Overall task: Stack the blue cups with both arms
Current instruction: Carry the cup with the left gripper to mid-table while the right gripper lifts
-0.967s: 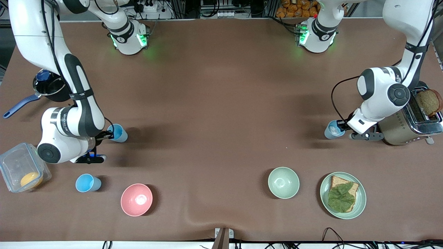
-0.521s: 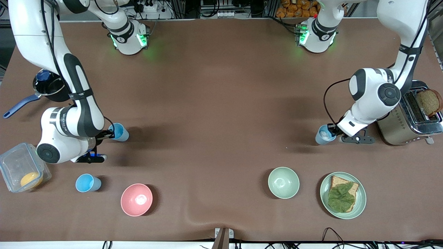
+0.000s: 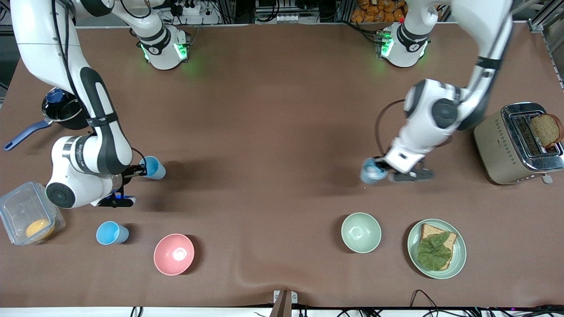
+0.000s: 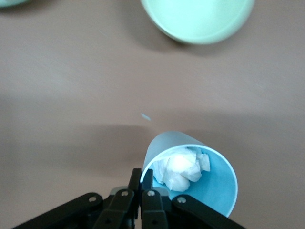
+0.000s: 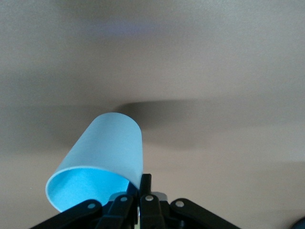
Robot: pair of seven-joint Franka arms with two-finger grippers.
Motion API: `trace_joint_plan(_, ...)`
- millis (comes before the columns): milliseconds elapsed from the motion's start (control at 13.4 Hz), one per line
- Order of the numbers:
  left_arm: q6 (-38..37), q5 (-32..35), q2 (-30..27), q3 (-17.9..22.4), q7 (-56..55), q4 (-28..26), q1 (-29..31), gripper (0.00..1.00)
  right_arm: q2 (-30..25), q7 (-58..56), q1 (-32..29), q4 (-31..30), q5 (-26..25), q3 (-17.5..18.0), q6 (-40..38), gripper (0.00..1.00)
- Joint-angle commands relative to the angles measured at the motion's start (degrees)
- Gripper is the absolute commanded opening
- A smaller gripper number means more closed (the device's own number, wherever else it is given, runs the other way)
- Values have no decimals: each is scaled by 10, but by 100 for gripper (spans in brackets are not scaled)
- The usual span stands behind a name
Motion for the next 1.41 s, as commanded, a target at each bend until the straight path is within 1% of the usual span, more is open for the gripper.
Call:
trace_joint_plan(0,-9,2,53,5,-109,57,-74,0,-20,22,2,-4,12,2,-12,0)
trace_joint_plan(149,-10,2,88,5,-186,98,-123,0,-22,41,12,-4,12,2,-15,0)
trace_joint_plan(446,-18,10,157,10,-298,173,-211,0,-29,77,26,-5,21,3,-20,0)
trace_joint_plan(595,-18,10,184,10,-323,201,-234,0,-40,111,44,-7,23,2,-23,0)
trace_joint_plan(744,-18,10,194,11,-340,211,-249,0,-65,136,59,-12,26,4,-35,0)
trace_joint_plan(818,-18,10,200,11,-345,215,-251,21,-79,139,66,-17,51,6,-39,0)
trace_joint_plan(893,-19,11,199,12,-347,215,-250,76,-101,147,77,-32,77,5,-41,0)
trace_joint_plan(967,-19,12,194,13,-348,214,-250,100,-115,175,96,-38,81,6,-42,0)
trace_joint_plan(1041,-25,12,181,13,-351,215,-244,100,-126,214,123,-40,82,6,-44,0)
trace_joint_plan(1116,-65,12,155,14,-354,216,-242,100,-135,258,148,-41,90,7,-48,0)
trace_joint_plan(1264,-161,12,108,22,-352,248,-230,100,-144,337,189,-43,155,6,-52,0)
trace_joint_plan(1339,-207,14,80,22,-346,262,-212,100,-144,378,205,-40,182,7,-50,0)
